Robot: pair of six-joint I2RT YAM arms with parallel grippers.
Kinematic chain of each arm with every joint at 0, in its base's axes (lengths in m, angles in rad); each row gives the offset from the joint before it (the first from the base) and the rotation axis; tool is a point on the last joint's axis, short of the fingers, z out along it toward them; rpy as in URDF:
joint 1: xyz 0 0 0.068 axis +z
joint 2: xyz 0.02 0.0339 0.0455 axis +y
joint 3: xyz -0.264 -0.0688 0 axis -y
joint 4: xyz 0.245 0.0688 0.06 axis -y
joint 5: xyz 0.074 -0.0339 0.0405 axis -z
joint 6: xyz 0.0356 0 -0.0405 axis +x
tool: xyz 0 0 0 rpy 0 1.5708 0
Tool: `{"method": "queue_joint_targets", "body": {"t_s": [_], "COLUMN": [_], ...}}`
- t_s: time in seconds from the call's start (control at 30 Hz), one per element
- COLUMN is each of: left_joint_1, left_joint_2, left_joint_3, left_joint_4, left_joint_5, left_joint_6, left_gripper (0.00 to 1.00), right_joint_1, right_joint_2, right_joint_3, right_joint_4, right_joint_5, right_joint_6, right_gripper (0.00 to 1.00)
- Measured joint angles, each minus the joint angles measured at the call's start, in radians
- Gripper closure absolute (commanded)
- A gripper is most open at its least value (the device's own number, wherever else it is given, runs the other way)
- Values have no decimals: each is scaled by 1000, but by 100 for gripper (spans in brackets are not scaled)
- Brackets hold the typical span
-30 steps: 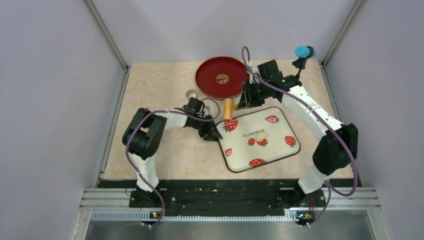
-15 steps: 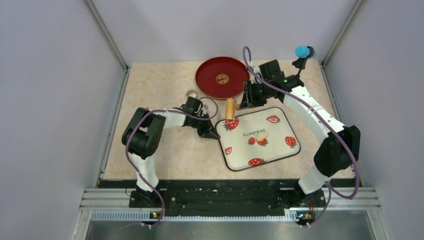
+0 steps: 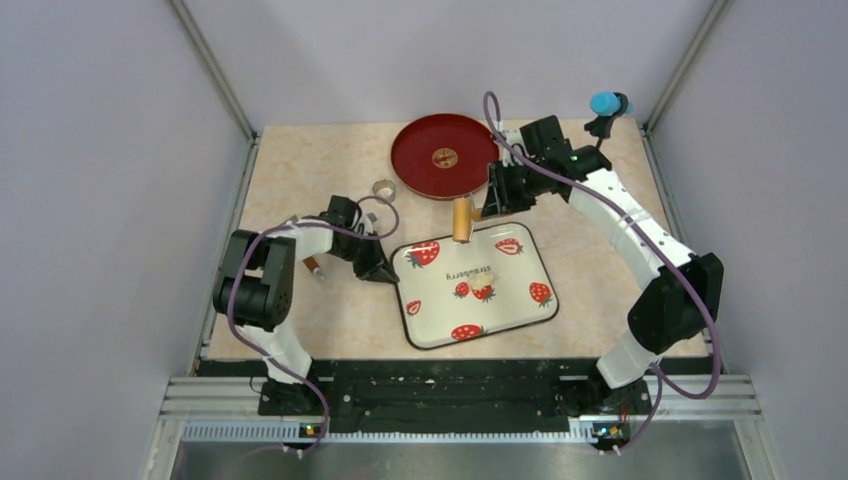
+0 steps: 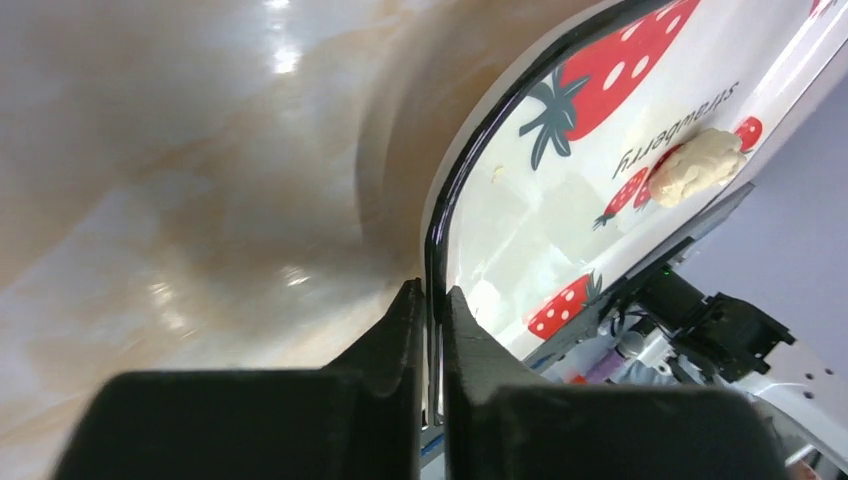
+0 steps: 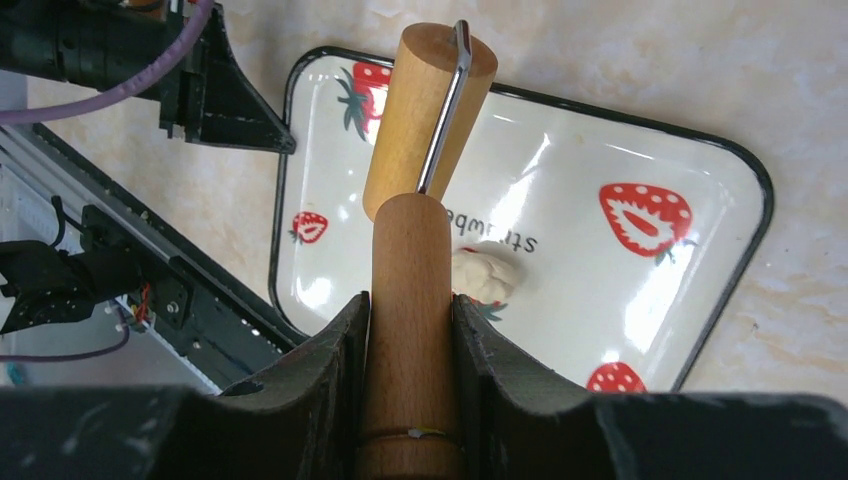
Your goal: Roll out the dumpling wrappers from the dough
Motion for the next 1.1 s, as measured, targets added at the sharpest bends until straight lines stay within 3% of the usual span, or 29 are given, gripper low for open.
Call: {"method": "queue_joint_targets", "body": {"t_s": [0.07, 0.13, 0.47, 0.7, 0.83, 0.93, 1.1], "left_joint_1": [28, 47, 63, 60, 52, 48, 47], "left_joint_2": [-18, -34, -108, -112, -111, -109, -109], "left_joint_3": [-4, -11, -132, -207, -214, -220, -221], "left_joint_4": [-32, -48, 58, 156, 166, 167, 173], "left_joint_5": [-12, -21, 57, 108, 84, 61, 64], "left_joint_6": [44, 76, 0, -78, -88, -92, -75], "left_gripper": [62, 53, 51, 62, 83, 91, 97], "right_joint_1": [0, 0, 0, 19, 43, 54, 58], "right_joint_2": [0, 3, 40, 72, 82, 90, 119], "right_joint_3": [12, 27, 163, 213, 213, 213, 235], "right_joint_4": [-13, -31, -161, -254, -309, -346, -417], "right_joint_5": [3, 13, 89, 116, 125, 127, 128], "right_joint_6": [-3, -10, -56, -63, -60, -52, -45], "right_gripper": [100, 100, 100, 100, 100, 100, 100]}}
